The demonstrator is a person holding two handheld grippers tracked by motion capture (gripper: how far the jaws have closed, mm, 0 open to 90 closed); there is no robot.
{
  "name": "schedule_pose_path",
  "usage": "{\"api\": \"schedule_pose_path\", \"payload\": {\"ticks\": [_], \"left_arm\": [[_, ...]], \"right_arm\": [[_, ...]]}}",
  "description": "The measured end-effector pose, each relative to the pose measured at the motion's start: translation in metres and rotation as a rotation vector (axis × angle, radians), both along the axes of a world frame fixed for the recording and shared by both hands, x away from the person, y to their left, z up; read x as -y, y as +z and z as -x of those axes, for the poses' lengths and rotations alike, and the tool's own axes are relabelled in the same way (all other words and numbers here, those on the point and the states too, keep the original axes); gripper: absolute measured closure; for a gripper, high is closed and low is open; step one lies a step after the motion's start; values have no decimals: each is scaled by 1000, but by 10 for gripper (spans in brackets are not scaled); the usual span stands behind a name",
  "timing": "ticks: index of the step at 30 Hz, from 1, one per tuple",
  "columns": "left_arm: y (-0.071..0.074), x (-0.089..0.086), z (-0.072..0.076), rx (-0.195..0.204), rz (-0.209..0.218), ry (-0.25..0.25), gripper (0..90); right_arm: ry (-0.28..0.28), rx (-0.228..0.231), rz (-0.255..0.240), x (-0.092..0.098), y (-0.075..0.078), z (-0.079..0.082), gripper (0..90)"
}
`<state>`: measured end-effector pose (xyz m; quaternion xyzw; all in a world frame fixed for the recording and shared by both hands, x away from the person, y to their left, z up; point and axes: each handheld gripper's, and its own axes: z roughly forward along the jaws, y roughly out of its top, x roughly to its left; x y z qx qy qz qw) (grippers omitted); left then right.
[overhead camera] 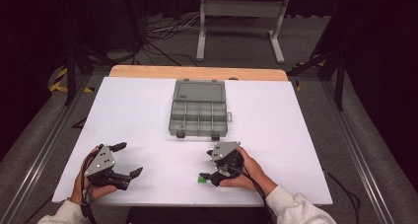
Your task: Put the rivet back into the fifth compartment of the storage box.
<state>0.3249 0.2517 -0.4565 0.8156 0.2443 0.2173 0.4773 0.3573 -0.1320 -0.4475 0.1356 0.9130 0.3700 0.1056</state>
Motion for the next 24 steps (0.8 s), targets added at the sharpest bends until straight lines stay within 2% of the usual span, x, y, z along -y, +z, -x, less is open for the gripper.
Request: {"api": "schedule_pose_path", "payload": {"ticks": [4, 13, 19, 24], "left_arm": [[0, 1, 0, 2, 0, -3, 36], [-1, 2, -2, -7, 4, -10, 37], [0, 2, -3, -6, -2, -10, 37], [-1, 2, -3, -7, 1, -13, 38]], "right_arm": [[-1, -8, 20, -4, -4, -2, 233], [7, -29, 20, -5, -5, -1, 255], [26, -59, 11, -3, -5, -2, 333], [46, -69, 11, -3, -3, -1, 355]]}}
